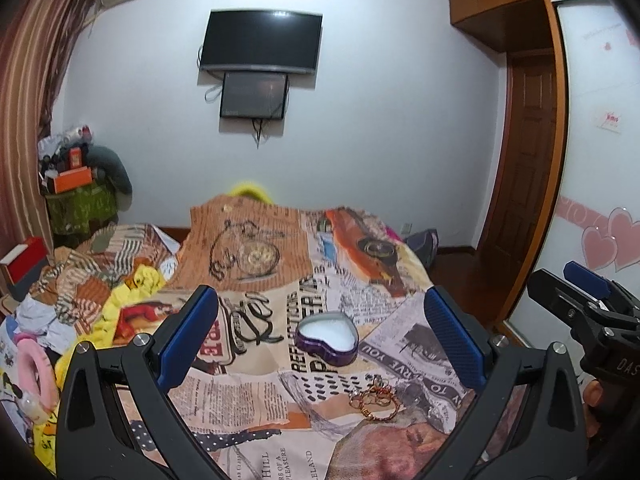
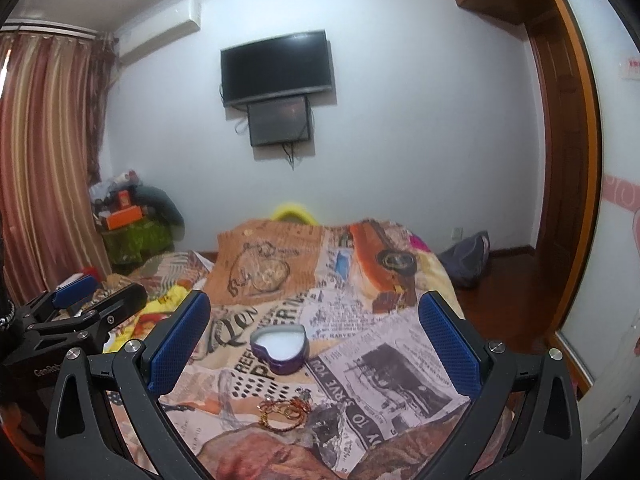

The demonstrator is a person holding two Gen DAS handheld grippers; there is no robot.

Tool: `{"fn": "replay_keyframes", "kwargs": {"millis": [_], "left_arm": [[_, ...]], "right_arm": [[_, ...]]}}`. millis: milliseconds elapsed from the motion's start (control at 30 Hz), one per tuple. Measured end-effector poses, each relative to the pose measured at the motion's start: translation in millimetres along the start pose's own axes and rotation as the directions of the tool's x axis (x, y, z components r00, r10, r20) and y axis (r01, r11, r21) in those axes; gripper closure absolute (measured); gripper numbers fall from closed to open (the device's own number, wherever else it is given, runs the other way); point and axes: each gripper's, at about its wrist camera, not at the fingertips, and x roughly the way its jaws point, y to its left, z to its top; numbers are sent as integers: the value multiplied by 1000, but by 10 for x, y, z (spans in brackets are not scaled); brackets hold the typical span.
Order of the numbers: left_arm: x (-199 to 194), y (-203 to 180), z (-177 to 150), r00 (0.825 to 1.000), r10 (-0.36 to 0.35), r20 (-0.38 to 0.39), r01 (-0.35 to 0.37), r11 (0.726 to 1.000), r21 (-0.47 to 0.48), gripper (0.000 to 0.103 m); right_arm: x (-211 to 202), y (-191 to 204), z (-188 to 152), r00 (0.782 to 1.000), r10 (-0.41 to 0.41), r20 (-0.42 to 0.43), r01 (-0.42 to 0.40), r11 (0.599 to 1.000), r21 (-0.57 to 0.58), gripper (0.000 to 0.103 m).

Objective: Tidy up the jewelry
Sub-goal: 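Lower both tools toward the jewelry pile beside the purple heart tin, then close the left tool on a silver ring while the right tool reaches the braided bracelet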

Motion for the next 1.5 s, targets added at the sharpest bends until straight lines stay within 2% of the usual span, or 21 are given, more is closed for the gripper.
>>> {"fn": "replay_keyframes", "kwargs": {"millis": [267, 400, 467, 567, 633, 733, 900, 1067, 1200, 1400, 1500], "left_arm": [[515, 61, -232, 990, 16, -139, -17, 1000, -6, 0], [796, 58, -429, 969, 3, -248, -3, 1000, 2, 10], [951, 56, -545, 951, -8, -309, 7, 1000, -4, 17], [1165, 53, -717, 921, -33, -387, 26, 999, -22, 23], [1282, 45, -807, 901, -50, -431, 39, 999, -34, 36], [1449, 44, -939, 864, -84, -497, 61, 996, -62, 44], [1606, 3, -1070, 831, -102, -547, 77, 995, -69, 50], [1686, -1, -1144, 803, -149, -577, 117, 989, -93, 60], [1691, -69, -1145, 795, -168, -583, 153, 985, -75, 64], [1755, -206, -1163, 788, -161, -594, 184, 983, -22, 68], [1814, -234, -1161, 785, -164, -597, 192, 981, -17, 75]], "right_arm": [[412, -251, -235, 987, -42, -152, 42, 999, -4, 0], [599, -347, -369, 969, -48, -241, 43, 999, -26, 0], [683, -389, -462, 957, -34, -289, 28, 999, -23, 2], [798, -436, -579, 938, -9, -346, 5, 1000, -12, 11], [866, -453, -643, 926, 6, -376, -10, 1000, -7, 16], [960, -468, -736, 910, 37, -414, -40, 999, 2, 27], [1065, -455, -855, 883, 85, -461, -85, 996, 22, 44], [1160, -396, -928, 861, 132, -491, -139, 990, 23, 55], [1172, -342, -927, 852, 173, -494, -184, 983, 28, 62], [1191, -266, -939, 843, 194, -501, -214, 977, 17, 66], [1200, -242, -953, 838, 199, -507, -223, 975, 15, 68]]}}
